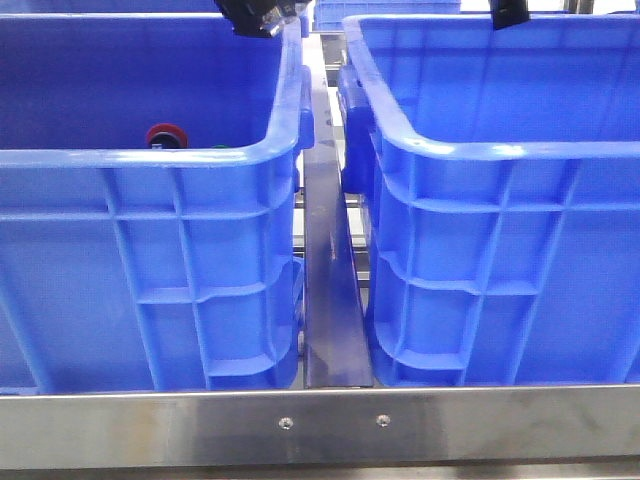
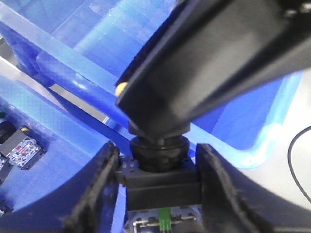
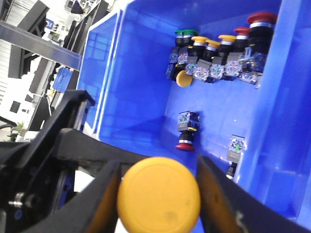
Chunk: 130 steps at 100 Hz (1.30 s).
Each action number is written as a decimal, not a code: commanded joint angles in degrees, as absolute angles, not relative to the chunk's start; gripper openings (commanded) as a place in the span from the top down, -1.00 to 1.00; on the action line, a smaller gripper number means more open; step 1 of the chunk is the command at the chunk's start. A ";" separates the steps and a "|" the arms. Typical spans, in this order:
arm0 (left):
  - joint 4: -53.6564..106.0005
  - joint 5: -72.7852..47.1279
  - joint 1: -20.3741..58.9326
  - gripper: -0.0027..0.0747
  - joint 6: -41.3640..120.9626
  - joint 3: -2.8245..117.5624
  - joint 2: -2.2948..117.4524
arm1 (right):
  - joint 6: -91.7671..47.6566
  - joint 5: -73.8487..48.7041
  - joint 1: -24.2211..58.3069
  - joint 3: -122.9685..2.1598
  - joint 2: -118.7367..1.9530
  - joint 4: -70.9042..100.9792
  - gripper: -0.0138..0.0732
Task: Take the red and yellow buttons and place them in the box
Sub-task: 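Lift the yellow button and pass it from the left gripper to the right gripper, then carry the yellow button with the right gripper over the empty bin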
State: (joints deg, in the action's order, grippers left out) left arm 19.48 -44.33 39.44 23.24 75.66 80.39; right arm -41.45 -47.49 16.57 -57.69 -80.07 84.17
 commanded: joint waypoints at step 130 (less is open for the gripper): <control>20.82 -43.07 40.01 -0.48 23.23 78.17 76.58 | -77.14 -12.69 3.39 -64.08 -84.82 74.63 0.36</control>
